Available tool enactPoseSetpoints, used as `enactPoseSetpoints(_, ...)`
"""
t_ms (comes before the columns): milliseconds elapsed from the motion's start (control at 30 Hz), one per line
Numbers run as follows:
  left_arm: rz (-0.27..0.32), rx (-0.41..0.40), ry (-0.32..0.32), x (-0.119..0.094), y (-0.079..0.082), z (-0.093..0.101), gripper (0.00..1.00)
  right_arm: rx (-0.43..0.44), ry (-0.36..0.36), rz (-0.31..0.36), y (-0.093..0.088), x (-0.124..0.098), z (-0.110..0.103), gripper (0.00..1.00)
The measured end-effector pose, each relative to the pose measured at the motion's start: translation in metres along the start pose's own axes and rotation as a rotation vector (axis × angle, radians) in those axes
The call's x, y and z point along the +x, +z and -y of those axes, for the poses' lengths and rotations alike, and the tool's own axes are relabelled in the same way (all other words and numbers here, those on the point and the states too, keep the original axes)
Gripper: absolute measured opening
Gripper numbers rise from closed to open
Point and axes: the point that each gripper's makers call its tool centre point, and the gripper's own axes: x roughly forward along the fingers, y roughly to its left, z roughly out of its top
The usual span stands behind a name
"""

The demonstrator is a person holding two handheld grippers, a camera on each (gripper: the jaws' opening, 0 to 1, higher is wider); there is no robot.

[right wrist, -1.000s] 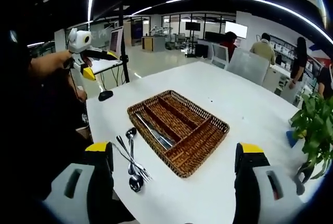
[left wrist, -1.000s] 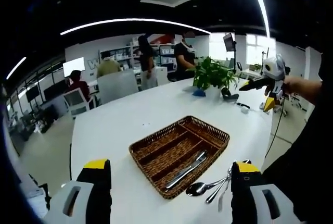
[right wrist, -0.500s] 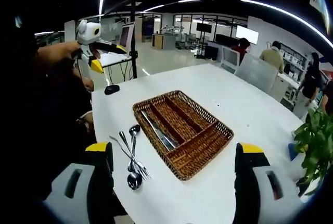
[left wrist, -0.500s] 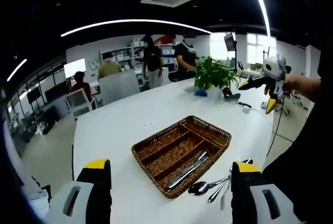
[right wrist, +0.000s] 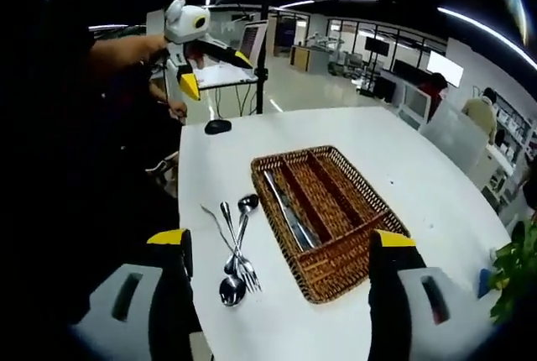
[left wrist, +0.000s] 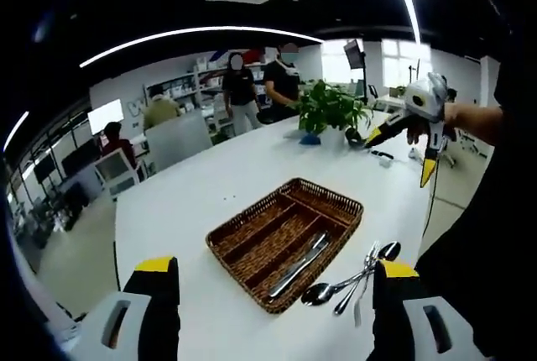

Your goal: Arrange the knives, forks, and spoons in their matching storage slots by inserting each utensil handle-first until every utensil is classified and aligned in the correct compartment

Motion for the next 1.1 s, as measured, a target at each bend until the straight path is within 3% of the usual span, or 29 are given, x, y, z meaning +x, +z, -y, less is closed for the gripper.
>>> enactPoseSetpoints(100, 0.007, -0.004, 0.005, -0.001, 0.002, -0.003, 1.0, -0.031, 0.052, 0.004, -0.001, 0.018, -0.01, 0.75)
enactPoseSetpoints(233, 0.009, -0.009, 0.014, -0.002, 0.001, -0.006, 1.0, -0.084, 0.119, -0.04, -0.012, 0.045, -0.023, 0.75)
enactPoseSetpoints(433, 0.001, -0.01, 0.025, -0.007, -0.001, -0.008, 1.0, -0.075, 0.189, -0.053, -0.026, 0.08, -0.035, 0.67)
enactPoseSetpoints(567, -0.012, -0.01, 0.026, -0.01, -0.006, -0.008, 1.0, -0.119, 0.238, -0.002, -0.028, 0.102, -0.05, 0.6)
enactPoseSetpoints(667, -0.018, -0.01, 0.025, -0.012, -0.008, -0.008, 1.0, -0.151, 0.287, -0.07, -0.048, 0.12, -0.06, 0.49)
enactPoseSetpoints(733, -0.02, -0.01, 0.03, -0.013, -0.009, -0.008, 1.0, -0.146, 0.316, -0.073, -0.056, 0.132, -0.067, 0.45)
enactPoseSetpoints(833, -0.019, -0.016, 0.035, -0.015, -0.01, -0.009, 1.0, -0.174, 0.345, -0.129, -0.074, 0.144, -0.073, 0.41)
enactPoseSetpoints(967, -0.028, -0.018, 0.035, -0.016, -0.014, -0.009, 1.0, -0.193, 0.371, -0.144, -0.084, 0.155, -0.082, 0.34)
enactPoseSetpoints(1100, -0.033, -0.025, 0.038, -0.017, -0.017, -0.011, 1.0, -0.278, 0.404, -0.186, -0.098, 0.163, -0.086, 0.23)
